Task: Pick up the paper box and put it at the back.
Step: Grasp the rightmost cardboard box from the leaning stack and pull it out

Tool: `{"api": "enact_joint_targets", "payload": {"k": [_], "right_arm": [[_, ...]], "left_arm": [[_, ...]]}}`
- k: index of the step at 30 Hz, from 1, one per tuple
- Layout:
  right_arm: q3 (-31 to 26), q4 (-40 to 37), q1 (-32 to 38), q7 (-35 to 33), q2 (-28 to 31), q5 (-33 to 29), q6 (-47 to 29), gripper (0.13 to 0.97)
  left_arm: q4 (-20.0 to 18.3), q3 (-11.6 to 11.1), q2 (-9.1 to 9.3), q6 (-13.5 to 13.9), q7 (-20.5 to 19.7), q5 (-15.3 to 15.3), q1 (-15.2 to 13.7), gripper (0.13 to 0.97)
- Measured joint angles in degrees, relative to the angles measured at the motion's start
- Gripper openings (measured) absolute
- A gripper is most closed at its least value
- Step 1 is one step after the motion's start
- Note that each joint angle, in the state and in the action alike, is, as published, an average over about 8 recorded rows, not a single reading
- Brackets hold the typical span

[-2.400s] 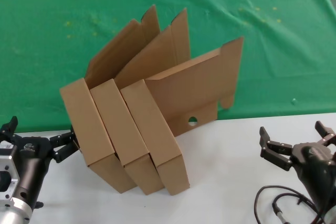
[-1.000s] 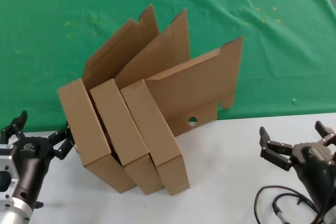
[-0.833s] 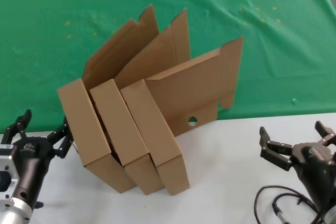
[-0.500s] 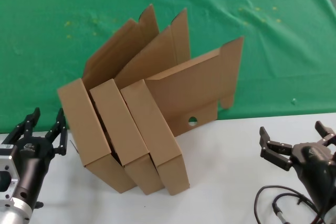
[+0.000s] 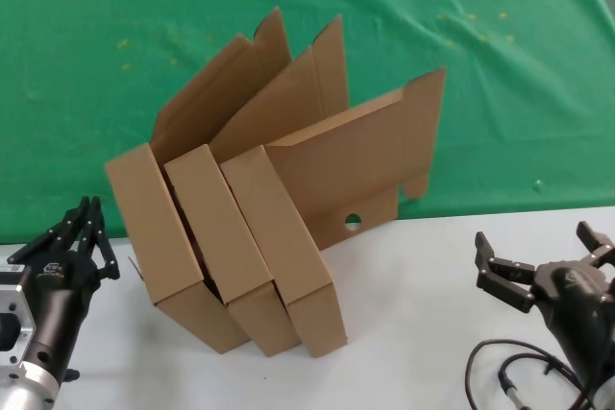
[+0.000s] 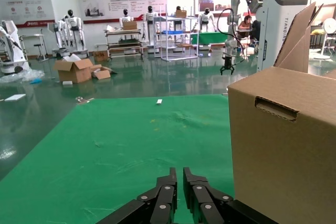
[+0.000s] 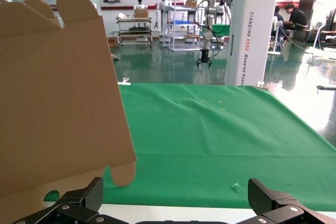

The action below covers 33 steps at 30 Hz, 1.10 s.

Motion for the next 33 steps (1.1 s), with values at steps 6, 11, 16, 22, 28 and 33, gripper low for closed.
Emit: {"api": "enact_joint_targets", "payload": {"k": [6,11,16,22,28,33], "right_arm": [[0.0,0.0,0.0,0.0,0.0,0.0,0.0,0.966],[0.0,0.0,0.0,0.0,0.0,0.0,0.0,0.966],[0.0,0.0,0.0,0.0,0.0,0.0,0.0,0.966],[0.0,0.0,0.0,0.0,0.0,0.0,0.0,0.966],[0.0,-0.1,0.1,0.1,0.1,0.1,-0.1,0.966],[0.1,-1.7,1.8,0.6,1.2,0.9,-2.0,0.966]], "left_arm": [[0.0,0.0,0.00,0.0,0.0,0.0,0.0,0.195],[0.0,0.0,0.00,0.0,0.0,0.0,0.0,0.153],[0.0,0.0,0.00,0.0,0.0,0.0,0.0,0.150],[0.0,0.0,0.00,0.0,0.0,0.0,0.0,0.154],[0.0,0.0,0.00,0.0,0.0,0.0,0.0,0.192],[0.0,0.0,0.00,0.0,0.0,0.0,0.0,0.242]]}}
